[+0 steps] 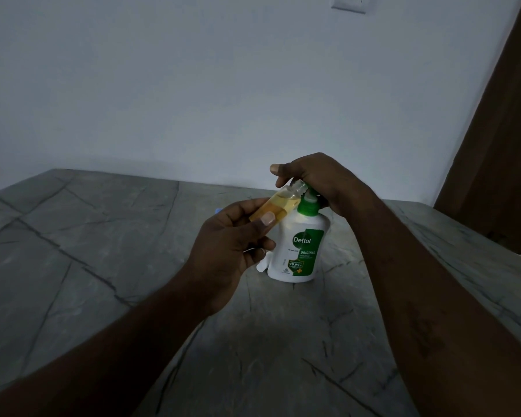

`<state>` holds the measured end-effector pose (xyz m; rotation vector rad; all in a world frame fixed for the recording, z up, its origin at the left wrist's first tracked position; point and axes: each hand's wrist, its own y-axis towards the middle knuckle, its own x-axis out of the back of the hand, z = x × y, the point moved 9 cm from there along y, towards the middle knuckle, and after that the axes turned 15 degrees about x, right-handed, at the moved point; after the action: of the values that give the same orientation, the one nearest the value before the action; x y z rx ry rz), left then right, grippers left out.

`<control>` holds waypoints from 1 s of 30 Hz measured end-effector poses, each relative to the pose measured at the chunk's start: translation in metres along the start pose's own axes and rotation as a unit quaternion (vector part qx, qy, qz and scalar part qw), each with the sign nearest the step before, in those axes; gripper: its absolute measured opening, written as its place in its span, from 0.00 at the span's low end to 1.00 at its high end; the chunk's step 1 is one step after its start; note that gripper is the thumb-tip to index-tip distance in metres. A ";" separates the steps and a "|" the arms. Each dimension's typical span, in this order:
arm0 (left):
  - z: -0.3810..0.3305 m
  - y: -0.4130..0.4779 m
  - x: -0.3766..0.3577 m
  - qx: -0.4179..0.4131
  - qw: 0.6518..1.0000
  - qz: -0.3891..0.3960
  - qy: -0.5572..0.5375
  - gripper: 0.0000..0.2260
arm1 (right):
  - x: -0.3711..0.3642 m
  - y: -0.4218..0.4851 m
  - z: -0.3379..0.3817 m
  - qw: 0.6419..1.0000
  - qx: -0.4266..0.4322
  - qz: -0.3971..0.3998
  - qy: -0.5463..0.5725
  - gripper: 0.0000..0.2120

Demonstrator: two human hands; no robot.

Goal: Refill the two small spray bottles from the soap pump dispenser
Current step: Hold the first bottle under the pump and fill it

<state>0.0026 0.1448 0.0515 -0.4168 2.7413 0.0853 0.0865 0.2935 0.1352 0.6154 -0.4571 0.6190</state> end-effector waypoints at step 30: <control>0.002 0.001 0.002 0.004 1.000 -0.004 0.002 0.20 | -0.009 0.001 -0.006 1.000 -0.001 0.026 0.004 0.20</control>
<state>0.0009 0.1452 0.0492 -0.4274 2.7432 0.0718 0.0811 0.2948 0.1260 0.6006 -0.4681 0.6694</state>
